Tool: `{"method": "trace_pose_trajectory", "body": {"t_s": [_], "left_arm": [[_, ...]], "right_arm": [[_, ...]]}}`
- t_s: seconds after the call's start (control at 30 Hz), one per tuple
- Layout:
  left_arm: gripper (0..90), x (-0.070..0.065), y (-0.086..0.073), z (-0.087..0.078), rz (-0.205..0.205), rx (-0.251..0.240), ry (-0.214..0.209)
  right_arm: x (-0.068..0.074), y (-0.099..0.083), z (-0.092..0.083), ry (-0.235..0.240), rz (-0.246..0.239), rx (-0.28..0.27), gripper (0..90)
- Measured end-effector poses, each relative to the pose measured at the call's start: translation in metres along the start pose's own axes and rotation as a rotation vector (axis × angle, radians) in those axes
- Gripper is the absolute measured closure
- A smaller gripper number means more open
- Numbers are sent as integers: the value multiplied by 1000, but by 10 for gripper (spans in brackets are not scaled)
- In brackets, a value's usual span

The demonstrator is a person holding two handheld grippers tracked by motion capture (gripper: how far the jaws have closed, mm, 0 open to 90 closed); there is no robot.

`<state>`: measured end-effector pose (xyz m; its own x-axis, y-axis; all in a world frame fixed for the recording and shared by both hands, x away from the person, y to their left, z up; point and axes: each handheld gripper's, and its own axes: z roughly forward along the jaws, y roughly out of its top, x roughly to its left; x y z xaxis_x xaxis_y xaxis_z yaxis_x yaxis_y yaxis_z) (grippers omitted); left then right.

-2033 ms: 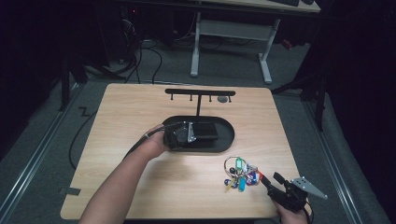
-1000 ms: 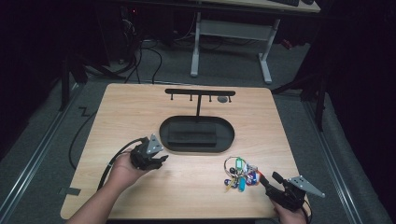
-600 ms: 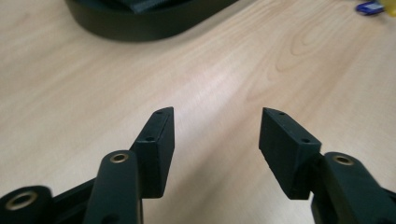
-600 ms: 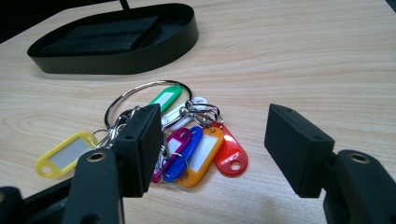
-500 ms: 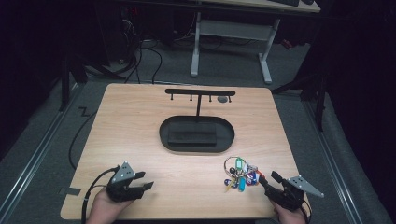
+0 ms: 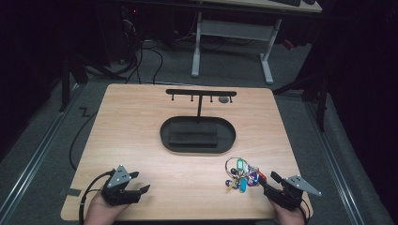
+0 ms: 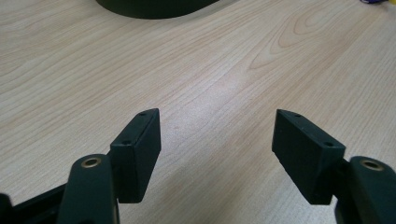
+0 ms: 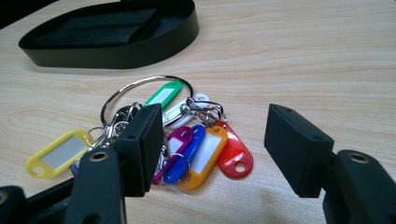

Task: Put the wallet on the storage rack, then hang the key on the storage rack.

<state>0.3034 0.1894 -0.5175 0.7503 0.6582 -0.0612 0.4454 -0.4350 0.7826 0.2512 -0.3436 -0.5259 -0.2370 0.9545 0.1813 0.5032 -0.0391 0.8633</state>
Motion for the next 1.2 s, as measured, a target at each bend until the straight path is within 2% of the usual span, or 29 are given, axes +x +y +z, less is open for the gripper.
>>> {"method": "trace_pose_trajectory", "body": {"t_s": [0.17,0.3,0.37,0.53,0.7,0.83,1.0,1.07,1.2], "left_arm": [[316,5,2,-2,-1,-24,3],[302,11,6,-4,-8,-47,-7],[289,14,6,-4,-10,-65,-7],[285,16,3,-5,-11,-62,-6],[273,12,2,-10,10,-72,-4],[299,14,-2,-13,26,-67,-21],[294,17,-4,-19,8,-86,-16],[294,18,-5,-20,7,-78,-7],[294,21,-5,-24,-9,-103,1]], "right_arm": [[4,1,-2,-8,-4,0,359],[13,4,-1,-51,-72,38,362],[16,5,1,-60,-82,55,357],[25,10,6,-93,-147,104,357],[33,13,7,-89,-186,159,369],[37,16,13,-92,-191,182,379],[44,19,23,-84,-206,224,390],[47,21,24,-79,-218,238,394],[52,27,25,-60,-236,252,399]]}}
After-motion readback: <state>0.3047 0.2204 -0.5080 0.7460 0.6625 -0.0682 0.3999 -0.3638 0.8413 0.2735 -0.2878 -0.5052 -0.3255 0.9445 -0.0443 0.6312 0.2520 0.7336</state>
